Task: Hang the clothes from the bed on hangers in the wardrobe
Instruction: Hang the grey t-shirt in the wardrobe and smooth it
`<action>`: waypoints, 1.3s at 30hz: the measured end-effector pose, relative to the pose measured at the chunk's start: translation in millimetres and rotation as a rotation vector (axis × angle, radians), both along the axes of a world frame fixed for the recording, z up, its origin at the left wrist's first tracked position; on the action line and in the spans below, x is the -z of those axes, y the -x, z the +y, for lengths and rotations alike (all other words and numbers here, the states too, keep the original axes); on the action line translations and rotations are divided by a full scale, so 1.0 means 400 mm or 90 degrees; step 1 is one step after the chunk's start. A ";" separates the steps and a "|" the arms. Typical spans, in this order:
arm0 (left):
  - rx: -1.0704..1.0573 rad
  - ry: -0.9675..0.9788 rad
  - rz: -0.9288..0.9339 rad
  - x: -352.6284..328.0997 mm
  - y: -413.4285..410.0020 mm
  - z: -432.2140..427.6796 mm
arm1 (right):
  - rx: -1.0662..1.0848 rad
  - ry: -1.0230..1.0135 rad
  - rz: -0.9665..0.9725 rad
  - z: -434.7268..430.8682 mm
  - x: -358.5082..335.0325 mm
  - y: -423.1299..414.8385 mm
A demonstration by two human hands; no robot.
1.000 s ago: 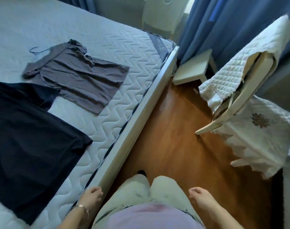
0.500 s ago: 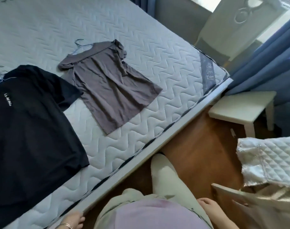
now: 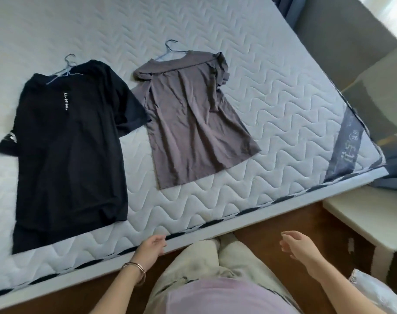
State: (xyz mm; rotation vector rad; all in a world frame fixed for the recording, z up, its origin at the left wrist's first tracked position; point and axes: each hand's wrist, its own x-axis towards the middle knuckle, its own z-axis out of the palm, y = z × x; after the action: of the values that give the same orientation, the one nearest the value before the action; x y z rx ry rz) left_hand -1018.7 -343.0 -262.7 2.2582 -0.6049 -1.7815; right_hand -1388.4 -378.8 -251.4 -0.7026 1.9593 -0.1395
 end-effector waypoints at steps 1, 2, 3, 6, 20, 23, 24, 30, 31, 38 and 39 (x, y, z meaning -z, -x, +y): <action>-0.008 -0.022 -0.012 0.015 -0.016 0.007 | -0.013 0.001 -0.006 -0.015 0.006 -0.029; -0.031 -0.048 -0.029 0.026 -0.031 0.015 | -0.035 -0.002 -0.020 -0.029 0.011 -0.058; -0.058 -0.083 -0.044 0.033 -0.043 0.024 | -0.070 -0.015 -0.045 -0.039 0.011 -0.082; -0.103 -0.148 -0.090 0.033 -0.057 0.045 | -0.205 -0.072 -0.090 -0.065 0.001 -0.110; -0.049 0.139 -0.071 0.088 0.053 -0.735 | -0.353 -0.049 -0.012 -0.804 0.084 -0.133; 0.012 0.244 -0.191 0.181 0.025 -1.006 | -0.460 0.024 -0.023 -1.069 0.147 -0.218; 0.047 0.274 -0.250 0.220 0.016 -1.089 | -0.478 0.050 -0.019 -1.151 0.168 -0.251; 0.307 0.325 -0.463 0.468 -0.036 -1.511 | -0.618 0.222 0.086 -1.584 0.303 -0.462; 0.323 0.313 -0.485 0.509 -0.046 -1.549 | -0.621 0.248 0.095 -1.643 0.325 -0.492; 0.363 0.443 -0.609 0.670 -0.084 -1.565 | -0.685 0.424 0.167 -1.990 0.461 -0.698; 0.355 0.458 -0.615 0.672 -0.084 -1.566 | -0.696 0.432 0.180 -2.027 0.471 -0.727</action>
State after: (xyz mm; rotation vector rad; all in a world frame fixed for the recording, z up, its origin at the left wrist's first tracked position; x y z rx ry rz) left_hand -984.9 -969.4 -531.3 2.3410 -1.8037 -0.2682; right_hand -1097.6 -1189.8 -439.7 -2.2257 1.4913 -0.0197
